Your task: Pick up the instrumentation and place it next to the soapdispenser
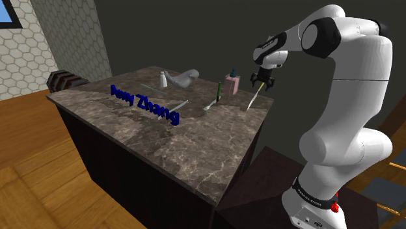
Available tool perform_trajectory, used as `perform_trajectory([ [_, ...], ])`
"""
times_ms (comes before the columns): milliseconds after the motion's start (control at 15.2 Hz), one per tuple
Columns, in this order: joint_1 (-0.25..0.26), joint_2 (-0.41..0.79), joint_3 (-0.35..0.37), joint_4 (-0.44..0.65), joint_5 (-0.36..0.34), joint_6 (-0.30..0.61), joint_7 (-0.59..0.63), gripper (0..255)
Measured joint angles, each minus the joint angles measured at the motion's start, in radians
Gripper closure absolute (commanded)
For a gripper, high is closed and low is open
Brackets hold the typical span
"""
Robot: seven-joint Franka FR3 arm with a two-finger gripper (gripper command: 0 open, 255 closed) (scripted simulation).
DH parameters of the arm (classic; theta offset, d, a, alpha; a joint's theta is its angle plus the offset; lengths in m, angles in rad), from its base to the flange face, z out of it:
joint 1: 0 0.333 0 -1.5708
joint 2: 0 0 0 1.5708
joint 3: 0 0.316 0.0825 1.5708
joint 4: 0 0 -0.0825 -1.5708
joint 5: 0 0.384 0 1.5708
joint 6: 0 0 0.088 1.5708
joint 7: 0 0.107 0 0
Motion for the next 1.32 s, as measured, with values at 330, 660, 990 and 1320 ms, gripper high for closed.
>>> perform_trajectory([
  [330, -0.001, 0.028, 0.002, -0.005, 0.003, 0.034, 0.000, 0],
  [660, -0.001, 0.030, 0.002, -0.005, 0.003, 0.036, -0.001, 0],
  [990, -0.001, 0.030, 0.002, -0.005, 0.003, 0.036, -0.001, 255],
  [1320, -0.001, 0.030, 0.002, -0.005, 0.003, 0.036, -0.001, 255],
])
